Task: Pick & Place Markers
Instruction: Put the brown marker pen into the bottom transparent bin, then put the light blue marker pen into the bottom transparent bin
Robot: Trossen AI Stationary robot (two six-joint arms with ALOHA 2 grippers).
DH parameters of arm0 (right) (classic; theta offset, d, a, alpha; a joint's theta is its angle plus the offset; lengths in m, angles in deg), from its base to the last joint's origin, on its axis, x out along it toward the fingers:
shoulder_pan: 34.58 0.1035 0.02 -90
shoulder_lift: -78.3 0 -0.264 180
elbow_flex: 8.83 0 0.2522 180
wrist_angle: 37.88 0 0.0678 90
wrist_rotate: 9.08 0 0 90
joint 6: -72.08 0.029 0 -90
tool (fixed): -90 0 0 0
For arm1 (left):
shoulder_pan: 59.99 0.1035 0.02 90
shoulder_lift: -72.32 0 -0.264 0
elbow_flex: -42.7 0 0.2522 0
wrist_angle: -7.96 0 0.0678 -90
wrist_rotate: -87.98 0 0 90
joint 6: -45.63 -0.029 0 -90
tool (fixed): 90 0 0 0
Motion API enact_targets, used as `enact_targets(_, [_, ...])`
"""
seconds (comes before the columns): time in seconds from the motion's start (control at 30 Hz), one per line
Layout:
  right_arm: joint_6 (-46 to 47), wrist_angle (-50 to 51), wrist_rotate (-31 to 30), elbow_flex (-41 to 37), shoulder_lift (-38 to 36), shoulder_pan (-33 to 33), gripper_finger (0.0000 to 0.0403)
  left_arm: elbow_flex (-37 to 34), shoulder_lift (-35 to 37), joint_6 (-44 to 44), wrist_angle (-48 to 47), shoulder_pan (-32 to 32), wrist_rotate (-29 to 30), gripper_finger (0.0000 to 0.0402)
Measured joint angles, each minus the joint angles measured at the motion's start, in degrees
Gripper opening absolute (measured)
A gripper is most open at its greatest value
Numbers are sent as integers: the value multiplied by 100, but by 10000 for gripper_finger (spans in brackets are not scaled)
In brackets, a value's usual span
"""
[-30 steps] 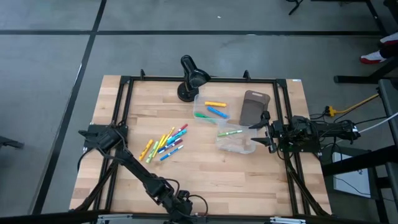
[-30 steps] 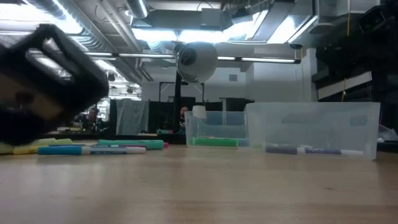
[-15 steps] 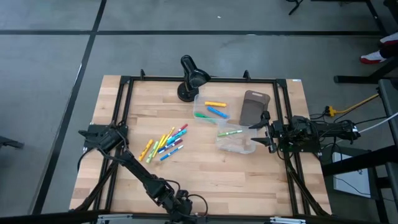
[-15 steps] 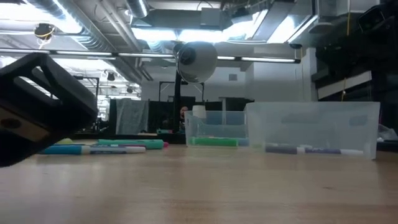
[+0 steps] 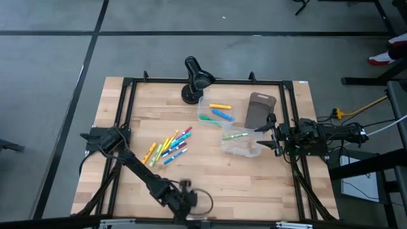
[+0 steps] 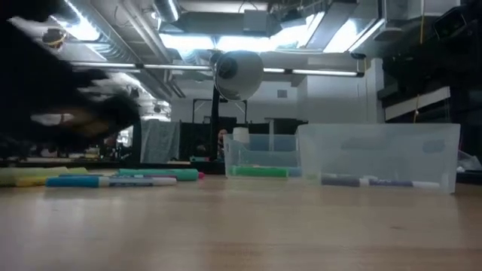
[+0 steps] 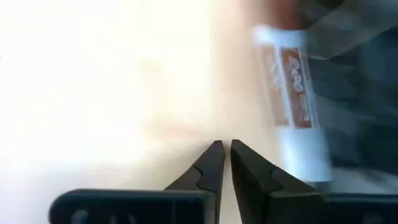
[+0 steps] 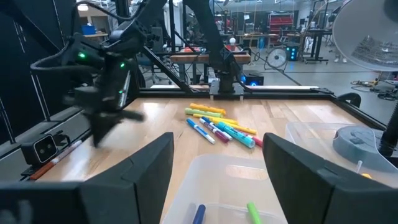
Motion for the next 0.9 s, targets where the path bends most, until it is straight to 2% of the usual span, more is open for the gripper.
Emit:
enact_targets(0.1, [0,-1,-2,0,7,0,244,-51,360,-1,-878,17,625,15])
enact_targets(0.33, [2,-3,-1,0,28,0,244,-18,1246,-390,-1104,40,903,2])
enact_targets(0.5, [2,1,0,0,35,0,244,-8,1669,-533,-993,55,909,6])
enact_targets(0.67, [2,1,1,0,35,-2,244,-10,1752,-735,-803,50,815,10])
enact_targets(0.83, [1,0,0,0,35,-2,244,-10,1623,-938,47,139,151,14])
enact_targets(0.9, [1,1,2,0,35,0,244,-10,1576,-948,336,185,118,22])
